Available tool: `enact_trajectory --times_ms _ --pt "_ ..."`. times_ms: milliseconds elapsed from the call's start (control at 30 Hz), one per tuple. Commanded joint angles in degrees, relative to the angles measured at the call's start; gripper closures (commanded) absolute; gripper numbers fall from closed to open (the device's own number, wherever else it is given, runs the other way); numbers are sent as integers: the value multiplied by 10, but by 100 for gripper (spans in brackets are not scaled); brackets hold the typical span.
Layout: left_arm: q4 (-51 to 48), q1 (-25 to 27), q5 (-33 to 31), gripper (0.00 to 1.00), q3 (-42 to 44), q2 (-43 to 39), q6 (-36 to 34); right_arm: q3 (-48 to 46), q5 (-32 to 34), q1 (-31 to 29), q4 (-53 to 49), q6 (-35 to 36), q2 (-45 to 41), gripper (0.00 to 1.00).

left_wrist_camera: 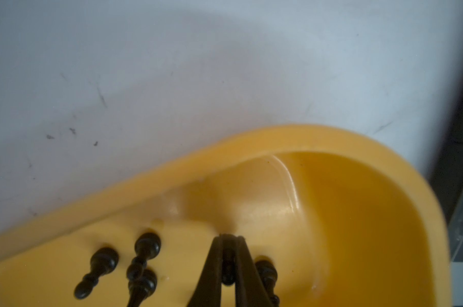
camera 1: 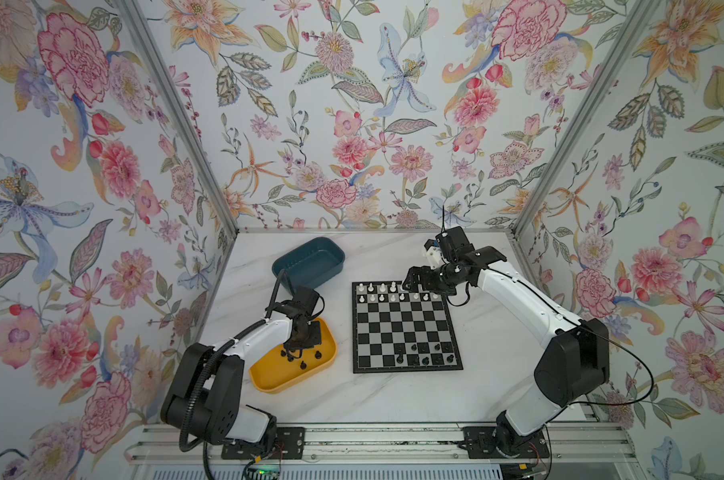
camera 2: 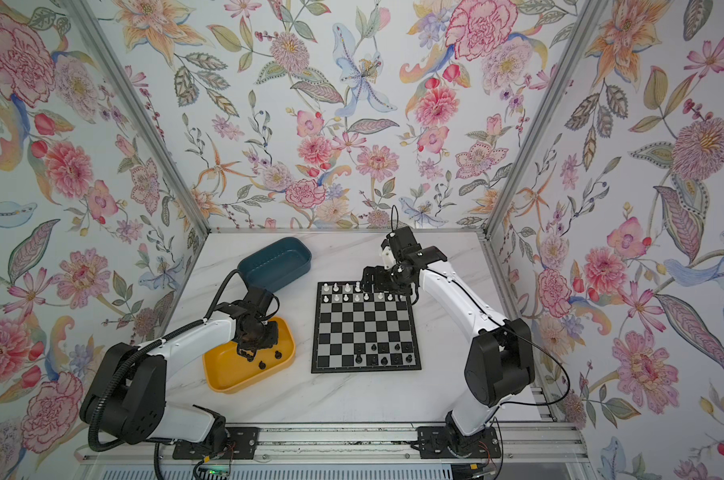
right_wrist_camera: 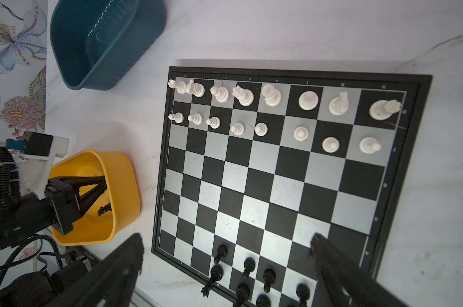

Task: Set up the chess pieces on the board
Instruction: 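Close the left gripper on a black pawn in the yellow tub, then lift the black pawn and carry it with the left gripper to the board's near rows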

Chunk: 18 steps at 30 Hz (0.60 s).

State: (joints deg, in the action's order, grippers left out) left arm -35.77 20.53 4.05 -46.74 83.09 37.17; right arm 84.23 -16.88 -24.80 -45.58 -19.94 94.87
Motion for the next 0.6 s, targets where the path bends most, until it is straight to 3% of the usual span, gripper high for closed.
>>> enact_trajectory --times_ms 0,333,567 --pt "-33 0 -18 91 -33 -8 -17 -10 8 -3 1 -6 -23 1" --pt "-102 3 -29 94 -123 -12 -38 -35 10 -5 15 -12 -50 1" --pt "-133 39 -37 94 -196 2 -22 -75 22 -4 20 -19 -92 1"
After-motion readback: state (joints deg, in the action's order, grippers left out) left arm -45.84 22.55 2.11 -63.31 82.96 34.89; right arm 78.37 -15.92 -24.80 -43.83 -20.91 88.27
